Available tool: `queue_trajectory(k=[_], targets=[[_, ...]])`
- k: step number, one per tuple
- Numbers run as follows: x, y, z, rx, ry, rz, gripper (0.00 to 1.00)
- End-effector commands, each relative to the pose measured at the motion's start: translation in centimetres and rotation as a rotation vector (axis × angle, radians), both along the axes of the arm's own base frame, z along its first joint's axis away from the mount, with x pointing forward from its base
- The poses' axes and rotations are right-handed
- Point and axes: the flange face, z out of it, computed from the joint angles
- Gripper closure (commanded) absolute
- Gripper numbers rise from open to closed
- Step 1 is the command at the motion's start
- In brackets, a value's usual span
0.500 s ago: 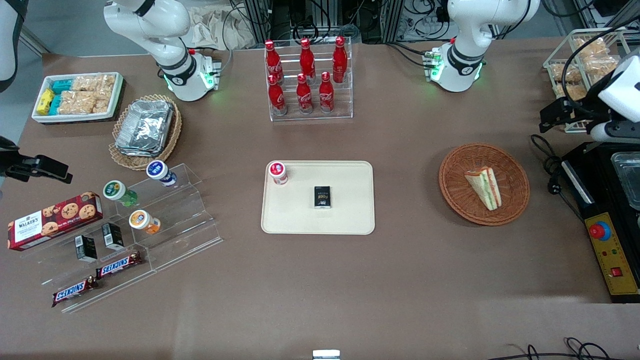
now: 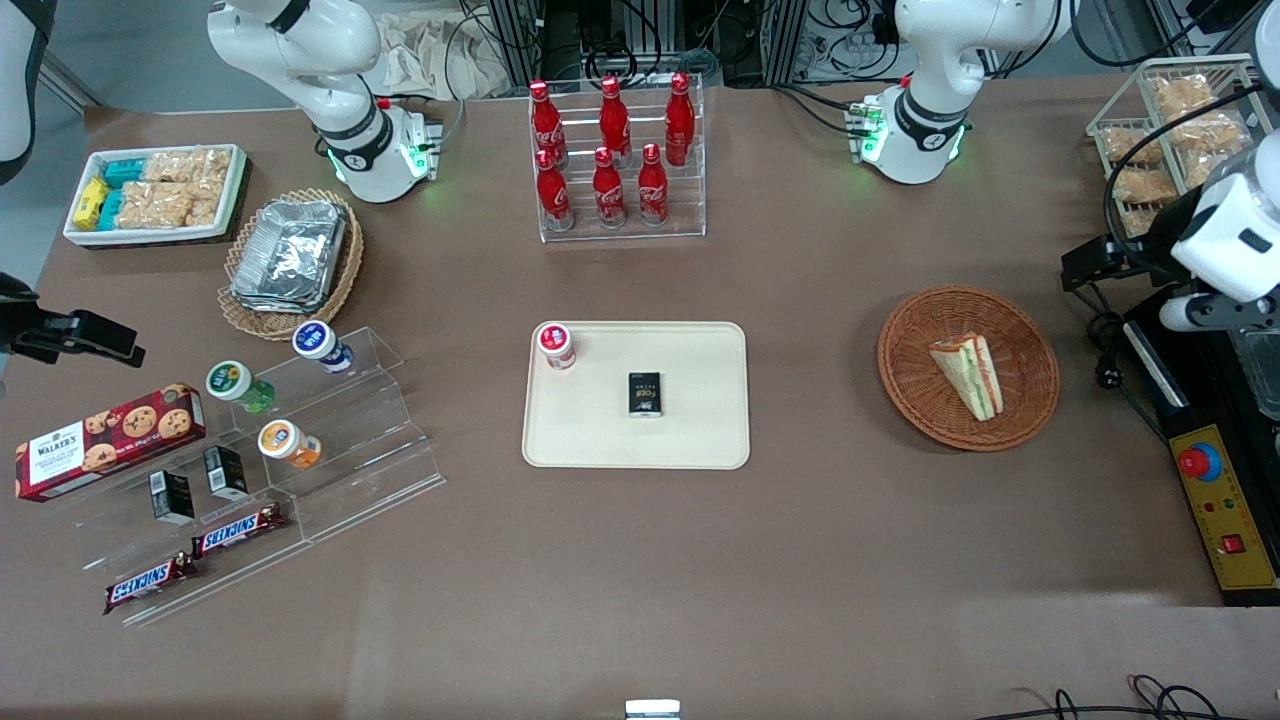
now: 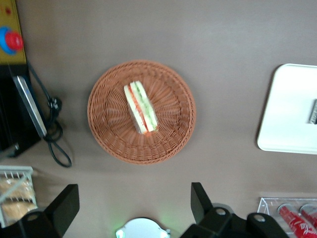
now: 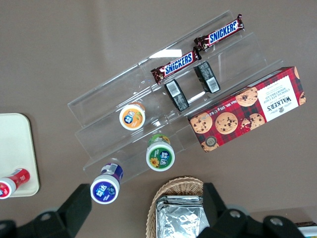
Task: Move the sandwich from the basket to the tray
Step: 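Move the left gripper down over the wrapped sandwich in the wicker basket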
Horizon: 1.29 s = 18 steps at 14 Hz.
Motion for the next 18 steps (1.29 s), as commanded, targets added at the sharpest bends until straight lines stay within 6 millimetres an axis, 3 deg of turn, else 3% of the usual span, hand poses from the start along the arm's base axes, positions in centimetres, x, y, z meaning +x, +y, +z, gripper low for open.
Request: queue_trajectory(k=[1,4,6,11,14,18], targets=[[-2.2,2.3,-4.1,0.017,-0.018,0.128,0.00],[-5.5,3.3,-11.2,0.029,-0.096,0.406,0.00],[-6.0,3.7,-16.5,0.042,-0.119,0.483,0.00],[-7.2,3.4,-25.2,0.048,-0.178,0.572,0.00],[-7.2,3.1,-28.7,0.054,-0.193,0.567,0.00],[-7.5,2.7,-31.5,0.059,-0.202,0.557,0.00]])
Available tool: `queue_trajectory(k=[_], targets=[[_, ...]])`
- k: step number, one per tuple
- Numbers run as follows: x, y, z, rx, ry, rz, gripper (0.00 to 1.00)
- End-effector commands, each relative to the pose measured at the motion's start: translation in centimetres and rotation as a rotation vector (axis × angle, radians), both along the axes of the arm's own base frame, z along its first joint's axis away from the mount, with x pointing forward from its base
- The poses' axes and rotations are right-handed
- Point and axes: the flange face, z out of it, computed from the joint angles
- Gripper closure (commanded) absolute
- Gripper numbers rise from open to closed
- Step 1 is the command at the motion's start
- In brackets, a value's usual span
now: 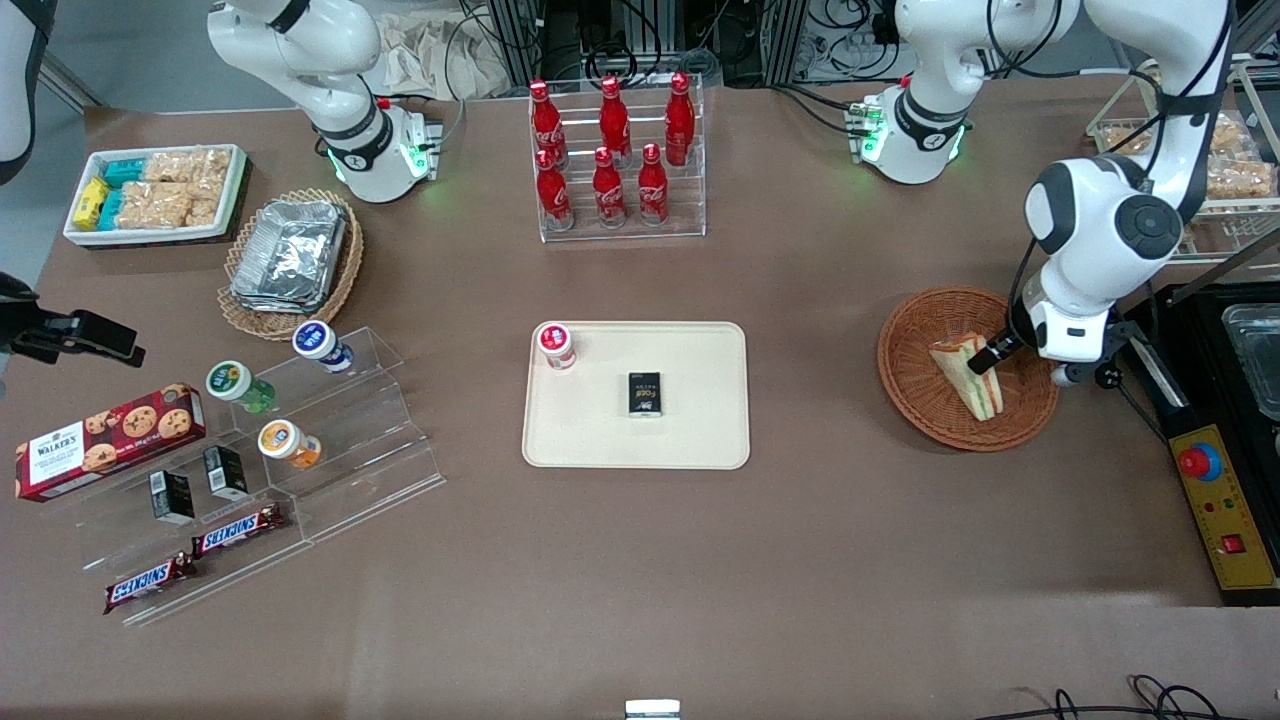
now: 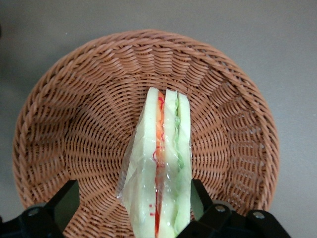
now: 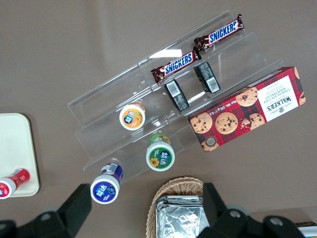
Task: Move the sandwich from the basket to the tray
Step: 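Close the left gripper on the wrapped sandwich's edge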
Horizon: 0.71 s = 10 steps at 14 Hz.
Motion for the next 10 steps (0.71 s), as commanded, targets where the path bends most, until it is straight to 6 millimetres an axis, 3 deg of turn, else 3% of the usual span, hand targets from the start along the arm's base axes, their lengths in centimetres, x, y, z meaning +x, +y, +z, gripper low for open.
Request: queue_trajectory(k=[1,8,9,10], targets=[[-0.4,-0.6,-1.3,0.014,-0.019,0.002,0.00],[-1.6,-1.0,-4.7,0.022,-0.018,-0.015,0.00],[-1.6,-1.0,-4.9,0.022,-0.015,-0.015,0.07],[-1.6,-1.0,-4.8,0.022,-0.015,-0.015,0.36]])
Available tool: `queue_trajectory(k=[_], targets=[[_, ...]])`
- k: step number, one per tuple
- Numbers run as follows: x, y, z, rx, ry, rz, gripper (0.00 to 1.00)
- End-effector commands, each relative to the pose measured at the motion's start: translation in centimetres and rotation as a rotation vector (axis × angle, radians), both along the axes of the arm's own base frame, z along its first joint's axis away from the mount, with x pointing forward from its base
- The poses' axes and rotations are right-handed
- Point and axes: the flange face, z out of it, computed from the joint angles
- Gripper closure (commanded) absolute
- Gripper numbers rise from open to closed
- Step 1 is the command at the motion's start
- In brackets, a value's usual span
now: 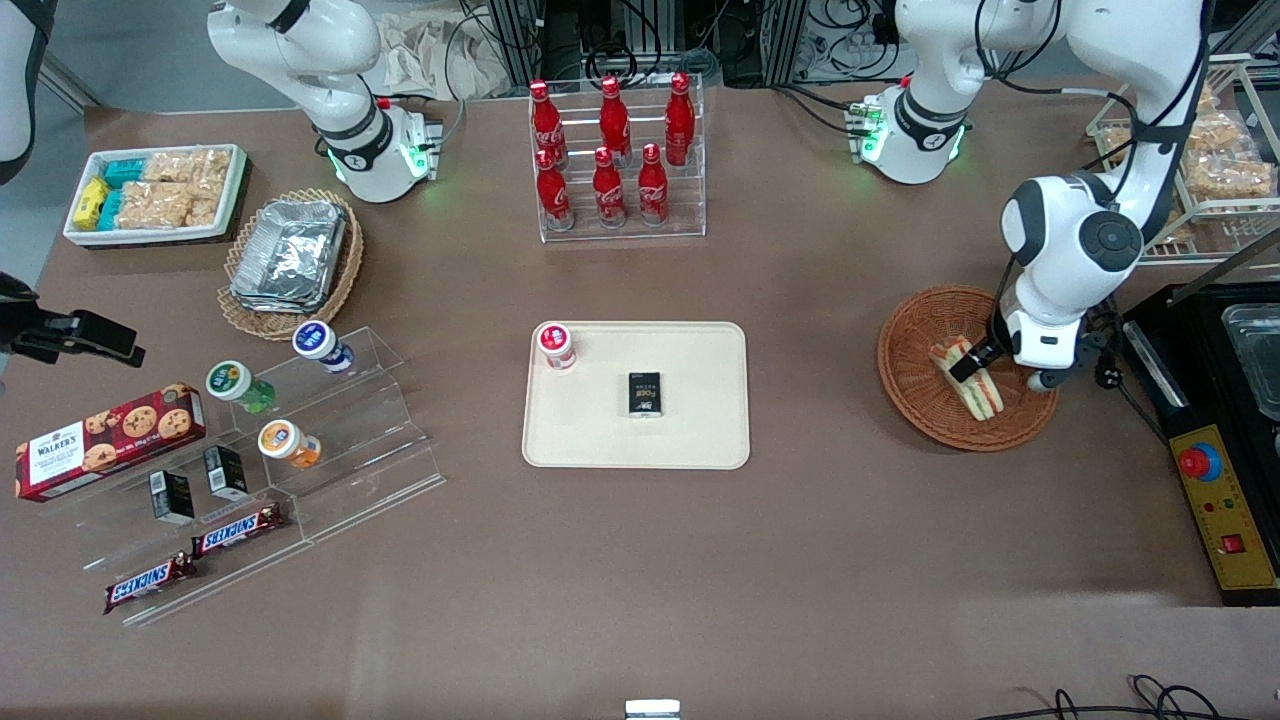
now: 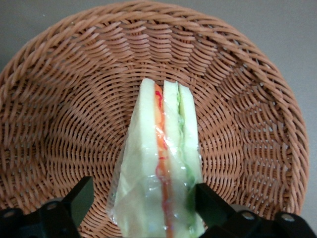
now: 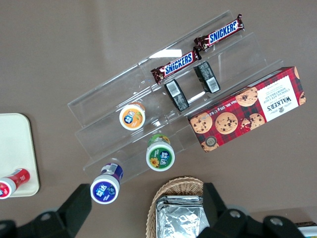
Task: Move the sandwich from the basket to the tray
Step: 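Close the left gripper on the wrapped sandwich's edge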
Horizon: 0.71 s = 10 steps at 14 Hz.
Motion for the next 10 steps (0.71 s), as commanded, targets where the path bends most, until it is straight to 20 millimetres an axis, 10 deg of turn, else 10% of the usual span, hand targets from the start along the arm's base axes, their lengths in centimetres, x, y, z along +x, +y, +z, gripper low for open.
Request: queue_trajectory(k=[1,10], targets=[[-0.8,-0.1,-0.7,0.010,-0.008,0.007,0.99],[0.6,-0.2,6.9,-0.008,0.030,0.004,1.00]])
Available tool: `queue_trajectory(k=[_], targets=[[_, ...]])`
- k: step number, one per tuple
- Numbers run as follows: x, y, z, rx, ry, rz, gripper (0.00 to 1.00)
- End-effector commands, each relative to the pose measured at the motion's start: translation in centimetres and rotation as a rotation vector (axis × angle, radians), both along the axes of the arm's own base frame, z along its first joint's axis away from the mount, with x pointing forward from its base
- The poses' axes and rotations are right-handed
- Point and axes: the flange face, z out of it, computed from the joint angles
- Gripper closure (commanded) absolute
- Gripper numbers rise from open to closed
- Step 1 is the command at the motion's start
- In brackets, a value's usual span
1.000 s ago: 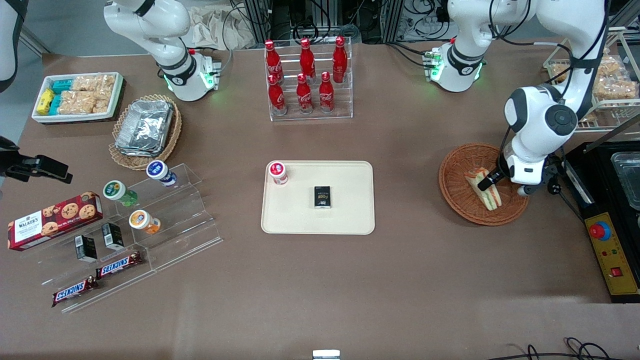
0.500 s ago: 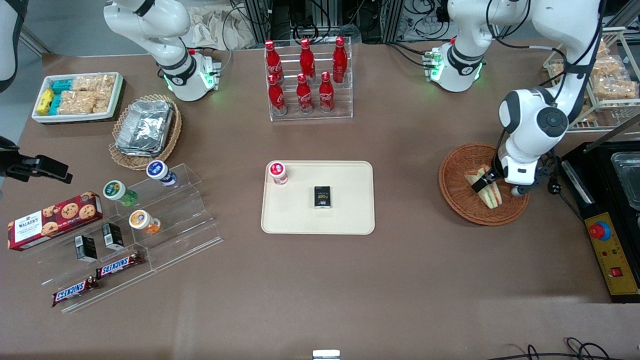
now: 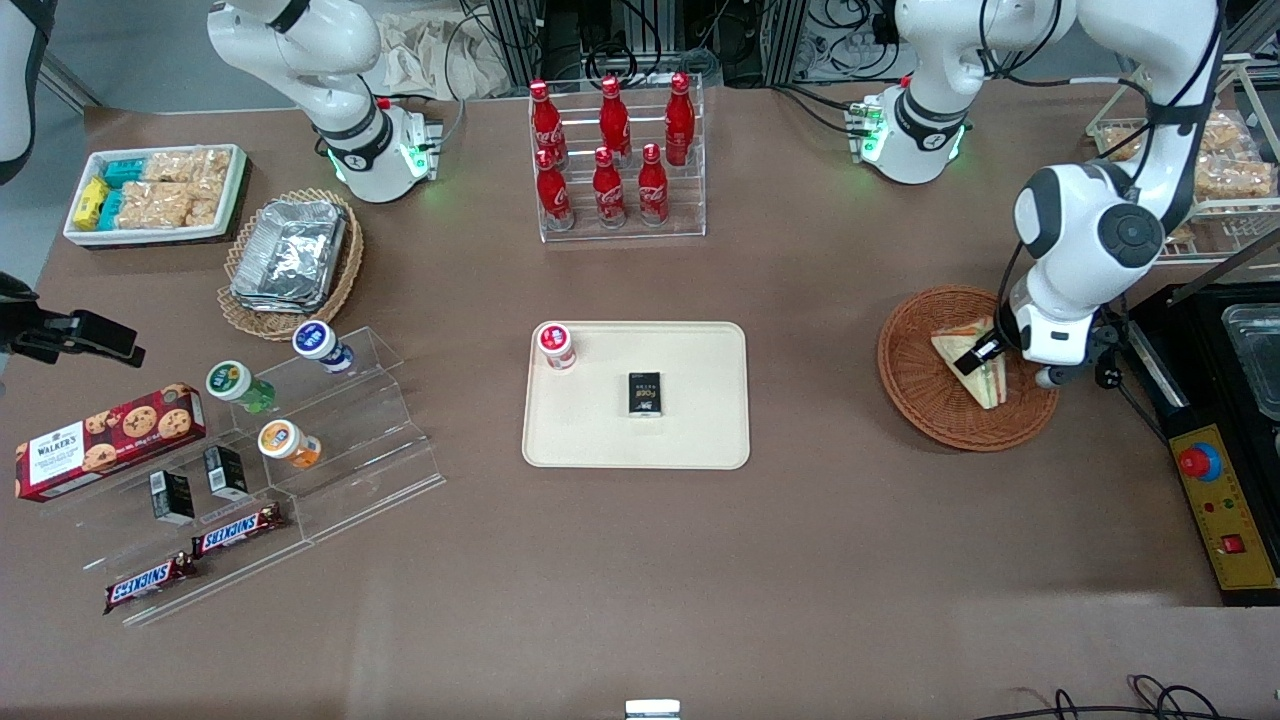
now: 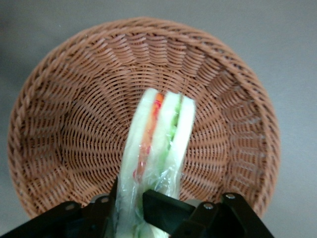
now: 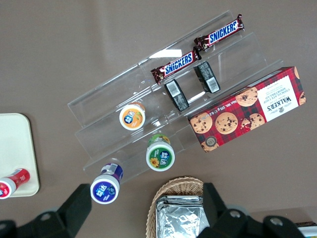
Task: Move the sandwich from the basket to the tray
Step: 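Lift the sandwich and carry it with the left gripper toward the white tray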
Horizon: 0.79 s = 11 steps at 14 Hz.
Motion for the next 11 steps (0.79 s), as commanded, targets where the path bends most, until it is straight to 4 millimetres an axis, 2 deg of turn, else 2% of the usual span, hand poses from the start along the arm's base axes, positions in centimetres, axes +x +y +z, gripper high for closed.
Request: queue_trajectory(k=[1,4,7,9,10,11], targets=[[0.3,-0.1,3.0,0.006,-0.010,0.004,1.00],[1.5,-1.7,5.9,0.006,0.004,-0.022,1.00],[3.8,-5.1,9.7,0.014,0.035,-0.042,1.00],[5.3,-8.7,11.6,0.021,0.062,-0.055,1.00],[6.2,-12.1,12.1,0.024,0.076,-0.047,1.00],[6.6,-14.6,12.1,0.023,0.079,-0.043,1.00]])
